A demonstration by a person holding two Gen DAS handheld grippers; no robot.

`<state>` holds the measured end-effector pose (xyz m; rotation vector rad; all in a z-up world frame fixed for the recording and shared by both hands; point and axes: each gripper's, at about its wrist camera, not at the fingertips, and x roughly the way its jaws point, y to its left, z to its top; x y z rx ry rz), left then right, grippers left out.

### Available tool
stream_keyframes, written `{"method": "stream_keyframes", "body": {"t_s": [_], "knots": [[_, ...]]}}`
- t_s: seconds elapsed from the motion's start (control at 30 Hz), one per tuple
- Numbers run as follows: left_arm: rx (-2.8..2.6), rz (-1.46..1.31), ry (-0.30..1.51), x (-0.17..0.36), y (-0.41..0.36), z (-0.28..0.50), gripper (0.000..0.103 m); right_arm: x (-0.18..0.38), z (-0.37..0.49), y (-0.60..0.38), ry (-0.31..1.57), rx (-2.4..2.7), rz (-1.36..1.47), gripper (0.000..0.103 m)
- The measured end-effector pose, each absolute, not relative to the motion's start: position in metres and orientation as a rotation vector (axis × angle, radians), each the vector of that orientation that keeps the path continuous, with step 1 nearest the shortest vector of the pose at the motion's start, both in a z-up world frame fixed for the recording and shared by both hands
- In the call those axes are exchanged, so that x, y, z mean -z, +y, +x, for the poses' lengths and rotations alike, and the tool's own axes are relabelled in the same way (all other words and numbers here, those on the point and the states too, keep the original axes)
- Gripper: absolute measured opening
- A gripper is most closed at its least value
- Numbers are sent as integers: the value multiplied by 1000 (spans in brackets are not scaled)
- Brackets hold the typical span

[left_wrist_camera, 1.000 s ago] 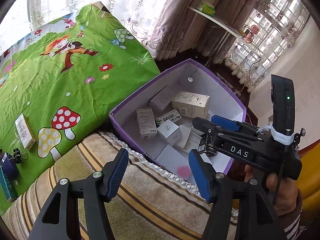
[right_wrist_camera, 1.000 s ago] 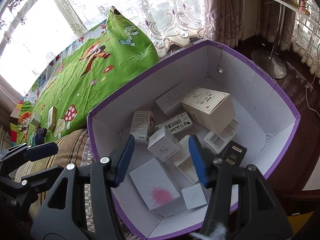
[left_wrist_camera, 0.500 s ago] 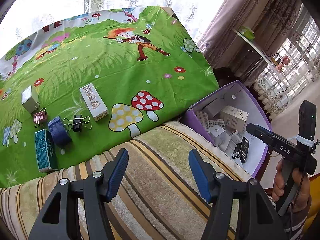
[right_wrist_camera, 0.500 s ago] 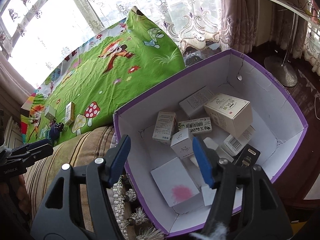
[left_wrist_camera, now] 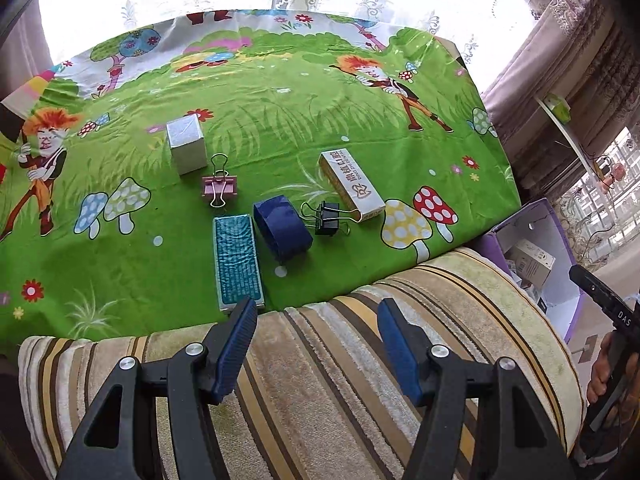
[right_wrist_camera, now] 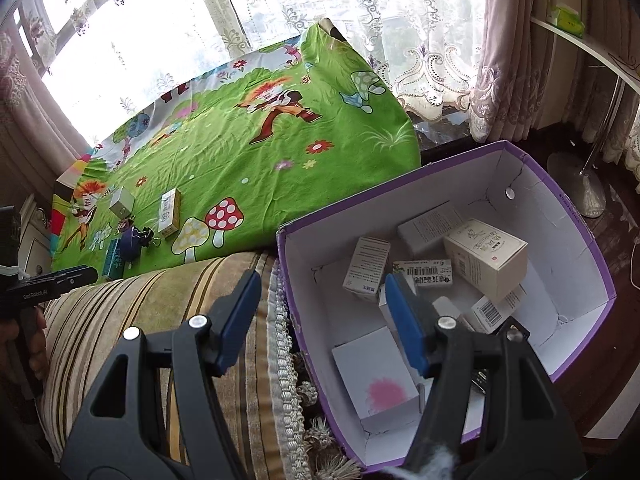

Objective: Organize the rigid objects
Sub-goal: 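Move both tools back over the remaining items on the bed, then grasp the teal printed box with the left tool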

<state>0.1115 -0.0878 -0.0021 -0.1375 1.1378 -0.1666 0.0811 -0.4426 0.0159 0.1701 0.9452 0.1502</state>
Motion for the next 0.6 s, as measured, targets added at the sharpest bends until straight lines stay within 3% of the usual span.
{"method": "stream_keyframes", "body": {"t_s": [0.6], "knots": [[74, -143, 1303, 53, -57, 160, 62, -24, 97, -354, 969, -307, 39, 68]]}}
